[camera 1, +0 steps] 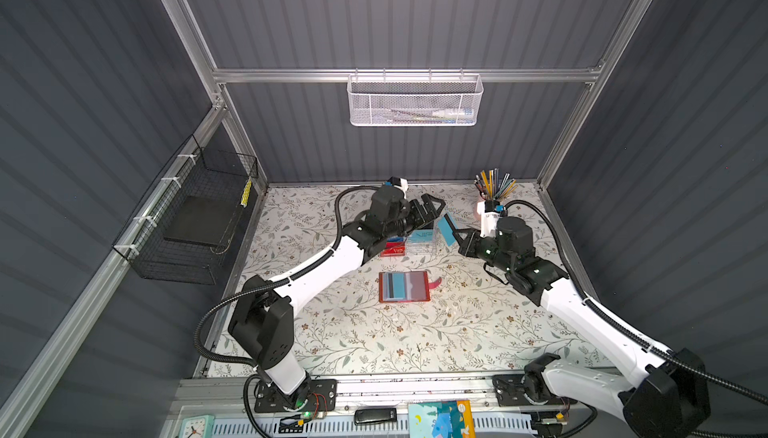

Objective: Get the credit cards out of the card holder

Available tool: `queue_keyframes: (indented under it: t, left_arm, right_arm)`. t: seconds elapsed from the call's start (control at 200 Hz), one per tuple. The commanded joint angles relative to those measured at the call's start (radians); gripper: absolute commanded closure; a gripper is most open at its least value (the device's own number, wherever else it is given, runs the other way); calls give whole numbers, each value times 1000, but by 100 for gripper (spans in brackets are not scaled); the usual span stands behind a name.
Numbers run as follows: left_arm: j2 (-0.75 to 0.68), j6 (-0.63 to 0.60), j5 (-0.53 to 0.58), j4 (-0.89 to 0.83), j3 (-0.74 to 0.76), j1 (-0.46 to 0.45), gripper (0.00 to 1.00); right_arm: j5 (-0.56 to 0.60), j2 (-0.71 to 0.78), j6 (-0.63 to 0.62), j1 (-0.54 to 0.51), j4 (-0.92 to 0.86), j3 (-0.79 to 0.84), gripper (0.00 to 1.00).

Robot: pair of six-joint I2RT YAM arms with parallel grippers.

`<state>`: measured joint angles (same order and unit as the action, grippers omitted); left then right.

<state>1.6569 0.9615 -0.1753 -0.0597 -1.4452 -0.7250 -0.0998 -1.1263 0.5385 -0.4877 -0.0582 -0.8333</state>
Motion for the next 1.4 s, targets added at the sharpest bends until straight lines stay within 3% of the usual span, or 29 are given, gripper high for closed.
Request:
queue_keyframes:
  t: [0.0, 0.145, 0.33, 0.67, 0.981, 1.391]
  left_arm:
    - [49, -174, 14, -405, -120, 5, 0]
    - [59, -201, -45, -532, -180, 45, 0]
    - [39, -161, -194, -555, -138, 101, 0]
    - [86, -25, -386, -493, -108, 101, 7]
    - [122, 4, -415, -516, -147, 99, 9]
    - [134, 28, -416, -484, -137, 98, 30]
  right_arm:
    - [188, 1, -201, -70, -102, 1, 100]
    - [282, 45, -306, -147, -71, 51, 100]
    - [334, 107, -392, -209, 41, 151, 100]
    - [477, 112, -534, -328, 191, 221, 100]
    - [573, 77, -628, -398, 322, 255, 100]
    - [613, 30, -681, -433, 389, 267, 100]
